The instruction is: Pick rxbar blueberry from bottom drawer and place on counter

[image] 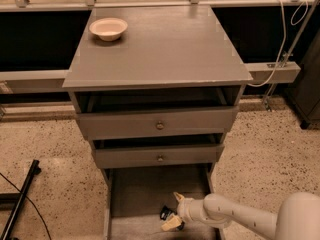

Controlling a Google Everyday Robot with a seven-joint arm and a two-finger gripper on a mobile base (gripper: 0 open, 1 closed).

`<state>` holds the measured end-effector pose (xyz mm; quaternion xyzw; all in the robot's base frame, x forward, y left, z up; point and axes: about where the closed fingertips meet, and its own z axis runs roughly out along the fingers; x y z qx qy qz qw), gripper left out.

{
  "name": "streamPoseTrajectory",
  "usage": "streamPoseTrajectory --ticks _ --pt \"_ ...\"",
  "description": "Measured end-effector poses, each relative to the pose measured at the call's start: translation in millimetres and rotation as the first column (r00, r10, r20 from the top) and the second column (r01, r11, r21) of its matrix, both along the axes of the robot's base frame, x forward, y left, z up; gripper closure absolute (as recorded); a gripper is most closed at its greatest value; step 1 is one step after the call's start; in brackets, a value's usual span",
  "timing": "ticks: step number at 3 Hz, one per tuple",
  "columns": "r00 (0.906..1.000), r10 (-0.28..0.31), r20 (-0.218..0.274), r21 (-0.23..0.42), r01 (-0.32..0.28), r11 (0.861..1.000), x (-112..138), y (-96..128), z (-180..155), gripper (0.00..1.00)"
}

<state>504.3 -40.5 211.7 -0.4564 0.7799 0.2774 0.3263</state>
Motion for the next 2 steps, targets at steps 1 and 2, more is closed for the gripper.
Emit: streamPoseTrajectory --ticks 1,2 --pt "0.9970 -0.037 0.068 -0.044 0.040 0.998 1.7 -15.1 -13.2 0.00" --pt "0.9848 -0.065 0.161 -0.106 0.083 0.991 6.4 -39.5 -35.1 0.00"
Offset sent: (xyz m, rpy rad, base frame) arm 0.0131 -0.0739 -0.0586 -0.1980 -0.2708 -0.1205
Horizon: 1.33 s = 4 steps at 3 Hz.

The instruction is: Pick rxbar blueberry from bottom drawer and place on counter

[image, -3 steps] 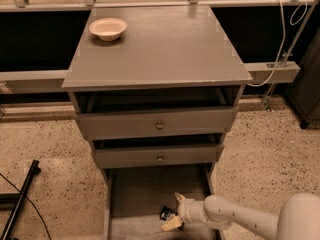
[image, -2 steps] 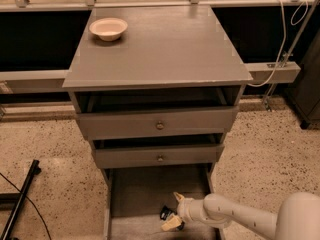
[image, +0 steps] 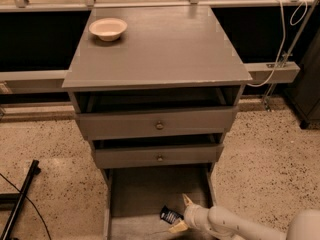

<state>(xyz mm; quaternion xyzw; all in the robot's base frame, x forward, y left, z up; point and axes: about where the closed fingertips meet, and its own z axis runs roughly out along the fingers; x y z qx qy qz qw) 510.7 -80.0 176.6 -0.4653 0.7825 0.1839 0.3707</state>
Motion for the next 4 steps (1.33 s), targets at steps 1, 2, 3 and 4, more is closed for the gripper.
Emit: streamPoseTrajectory --ticks 1,2,3,4 --pt "0.9997 -0.006 0.025 -0.039 0.007 0.999 3.6 -13.2 -17.5 0.00" --pt "0.9999 0.013 0.010 -0.042 -0.013 0.999 6.1 -15.2 -37.8 0.00" --pt "0.9994 0.035 -0.006 -0.037 -0.035 0.999 7.4 -15.9 -55.5 0.16" --pt "0.9985 0.051 -0.018 -0.011 -0.051 0.999 7.9 -17.0 -66.9 0.41"
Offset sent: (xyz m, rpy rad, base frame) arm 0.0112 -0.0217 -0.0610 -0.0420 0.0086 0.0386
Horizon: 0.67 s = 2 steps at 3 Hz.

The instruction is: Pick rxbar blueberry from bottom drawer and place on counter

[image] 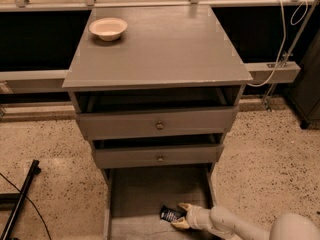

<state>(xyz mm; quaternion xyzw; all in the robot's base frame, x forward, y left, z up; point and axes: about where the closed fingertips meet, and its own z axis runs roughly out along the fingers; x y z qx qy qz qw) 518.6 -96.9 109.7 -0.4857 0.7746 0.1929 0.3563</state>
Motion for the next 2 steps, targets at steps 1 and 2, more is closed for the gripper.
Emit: streamPoseTrajectory --ticks 1,2 --pt "1.0000 0.007 -0.002 0.012 -0.007 1.000 1.1 0.7 0.4 0.63" --pt "0.9984 0.053 0.018 0.089 -0.055 0.995 2.0 9.8 17.0 0.94"
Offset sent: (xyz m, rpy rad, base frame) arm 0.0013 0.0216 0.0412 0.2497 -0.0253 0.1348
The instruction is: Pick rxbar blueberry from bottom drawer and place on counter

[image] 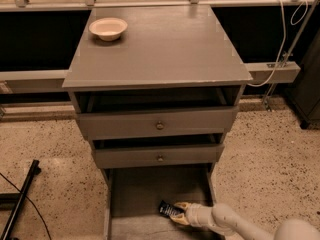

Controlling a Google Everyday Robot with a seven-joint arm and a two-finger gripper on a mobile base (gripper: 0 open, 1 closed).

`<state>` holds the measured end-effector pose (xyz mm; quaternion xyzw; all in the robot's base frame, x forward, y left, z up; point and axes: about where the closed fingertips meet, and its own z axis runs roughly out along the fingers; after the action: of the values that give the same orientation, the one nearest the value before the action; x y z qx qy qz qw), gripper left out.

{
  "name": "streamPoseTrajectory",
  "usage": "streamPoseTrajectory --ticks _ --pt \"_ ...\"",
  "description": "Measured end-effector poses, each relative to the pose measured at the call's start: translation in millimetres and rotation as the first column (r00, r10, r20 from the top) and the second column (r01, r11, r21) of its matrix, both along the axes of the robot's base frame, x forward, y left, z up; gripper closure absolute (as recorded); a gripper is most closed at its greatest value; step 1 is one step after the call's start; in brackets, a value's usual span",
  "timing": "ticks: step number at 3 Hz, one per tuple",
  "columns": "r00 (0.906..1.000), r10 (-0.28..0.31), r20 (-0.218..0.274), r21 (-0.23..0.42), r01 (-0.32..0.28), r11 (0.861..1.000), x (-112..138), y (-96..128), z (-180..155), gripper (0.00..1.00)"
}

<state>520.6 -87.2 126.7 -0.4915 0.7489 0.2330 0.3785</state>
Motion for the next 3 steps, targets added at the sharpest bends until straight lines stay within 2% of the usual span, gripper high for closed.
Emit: streamPoseTrajectory --ticks 1,2,3 --pt "0.9948 0.072 0.072 0.106 -0.079 0.991 -4.9 18.8 47.7 1.00" --pt "0.9607 0.161 0.226 0.135 -0.194 0.972 -21.2 34.9 142.8 1.00" --pt "0.9204 0.235 0.312 0.060 -0.266 0.962 -34.2 44.1 220.6 1.00"
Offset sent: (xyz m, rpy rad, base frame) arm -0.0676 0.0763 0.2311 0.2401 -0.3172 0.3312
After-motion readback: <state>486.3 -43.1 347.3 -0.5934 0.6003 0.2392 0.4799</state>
